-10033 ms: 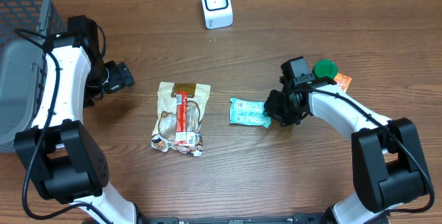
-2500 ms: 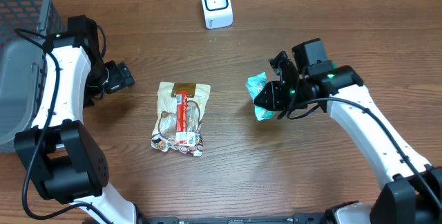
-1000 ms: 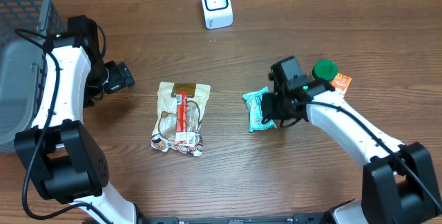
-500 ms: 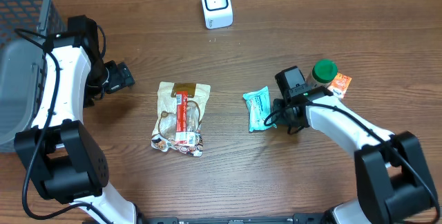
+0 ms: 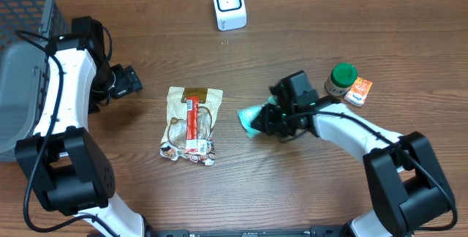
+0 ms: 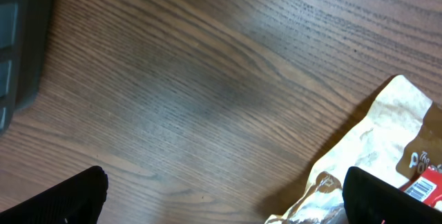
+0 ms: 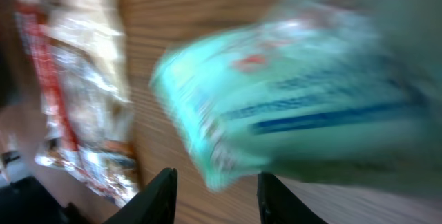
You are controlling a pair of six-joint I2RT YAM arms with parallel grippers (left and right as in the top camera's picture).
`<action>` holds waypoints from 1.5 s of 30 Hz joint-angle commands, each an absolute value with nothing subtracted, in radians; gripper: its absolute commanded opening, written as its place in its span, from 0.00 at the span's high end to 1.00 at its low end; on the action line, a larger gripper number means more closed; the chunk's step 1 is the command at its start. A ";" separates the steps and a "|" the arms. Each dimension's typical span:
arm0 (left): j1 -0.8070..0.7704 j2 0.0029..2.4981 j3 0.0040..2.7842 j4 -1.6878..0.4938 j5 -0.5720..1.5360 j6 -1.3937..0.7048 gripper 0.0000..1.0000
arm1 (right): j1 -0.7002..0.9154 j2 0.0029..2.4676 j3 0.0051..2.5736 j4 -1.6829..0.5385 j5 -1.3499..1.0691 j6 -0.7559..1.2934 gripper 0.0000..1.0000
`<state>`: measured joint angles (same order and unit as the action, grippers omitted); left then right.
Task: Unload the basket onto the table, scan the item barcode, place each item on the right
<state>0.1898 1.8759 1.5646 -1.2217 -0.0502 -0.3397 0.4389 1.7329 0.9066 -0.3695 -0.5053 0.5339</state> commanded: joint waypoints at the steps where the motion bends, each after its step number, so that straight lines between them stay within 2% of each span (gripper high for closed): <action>1: 0.186 1.857 1.579 -1.221 -0.059 -0.336 0.00 | 0.514 1.740 0.910 -0.278 -0.506 0.588 0.59; 5: 0.186 1.857 1.579 -1.221 -0.059 -0.336 0.00 | 0.549 1.726 0.966 -0.265 -0.529 0.535 0.57; 7: 0.186 1.857 1.579 -1.221 -0.059 -0.336 0.00 | 0.534 1.719 1.036 -0.294 -0.507 0.446 0.51; 9: 0.186 1.857 1.579 -1.221 -0.059 -0.336 0.00 | 0.505 1.719 1.070 -0.298 -0.387 0.350 0.49; 13: 0.184 1.857 1.579 -1.221 -0.059 -0.336 0.00 | 0.474 1.729 1.057 -0.299 -0.077 0.309 0.48; 20: 0.184 1.857 1.579 -1.221 -0.059 -0.336 0.00 | 0.451 1.832 1.053 -0.267 0.084 0.261 0.46; 25: 0.184 1.857 1.579 -1.221 -0.059 -0.336 0.00 | 0.436 1.842 1.053 -0.342 0.088 0.261 0.44; 31: 0.184 1.857 1.579 -1.221 -0.059 -0.336 0.00 | 0.436 1.821 1.092 -0.616 -0.057 0.262 0.44; 35: 0.184 1.857 1.579 -1.221 -0.059 -0.336 0.00 | 0.436 1.811 1.184 -0.759 -0.081 0.261 0.40; 40: 0.184 1.857 1.579 -1.221 -0.059 -0.336 0.00 | 0.440 1.810 1.358 -0.938 -0.126 0.261 0.39; 45: 0.184 1.857 1.579 -1.221 -0.059 -0.336 0.00 | 0.516 1.810 1.346 -1.001 -0.152 0.262 0.39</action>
<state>0.1898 1.8759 1.5646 -1.2228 -0.0502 -0.3397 0.4629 1.8297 1.3609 -0.9966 -0.1421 0.2619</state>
